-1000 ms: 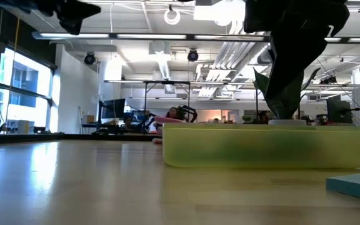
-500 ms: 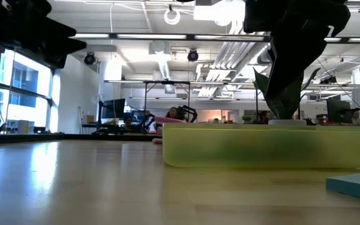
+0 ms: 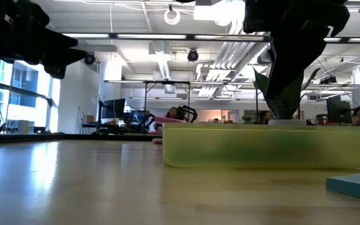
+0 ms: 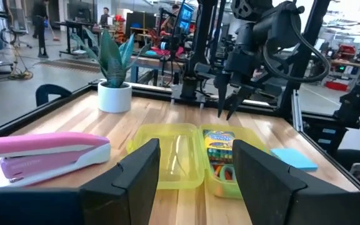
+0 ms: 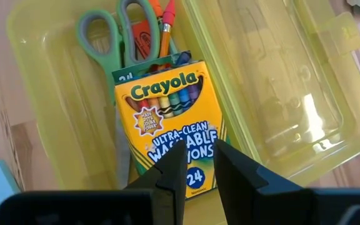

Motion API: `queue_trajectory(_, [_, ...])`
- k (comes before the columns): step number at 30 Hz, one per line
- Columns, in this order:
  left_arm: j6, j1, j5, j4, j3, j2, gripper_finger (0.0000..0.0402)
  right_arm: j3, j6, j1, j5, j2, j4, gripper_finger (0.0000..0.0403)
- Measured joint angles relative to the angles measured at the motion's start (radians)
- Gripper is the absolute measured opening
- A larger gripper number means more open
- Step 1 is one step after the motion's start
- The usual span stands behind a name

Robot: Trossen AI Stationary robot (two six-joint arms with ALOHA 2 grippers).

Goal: Pack school essentials
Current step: Put the sticky note into the yellow supply box

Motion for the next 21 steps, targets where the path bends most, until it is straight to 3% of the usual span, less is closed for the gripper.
queue_trajectory(4, [0.015,0.0,-0.012,-0.007,0.0,0.0,0.0188,0.0,-0.01,0.0,0.006,0.0,0.0,0.0068])
queue_trajectory(11, [0.008,0.0,-0.129,-0.048,0.0,0.0,0.0188,0.0,-0.016,0.0,-0.022,0.0,0.0,0.0068])
queue_trajectory(21, [0.007,0.0,-0.127,-0.05,0.001,0.0,0.0188,0.065,-0.017,0.012,-0.06,0.0,-0.015,0.0068])
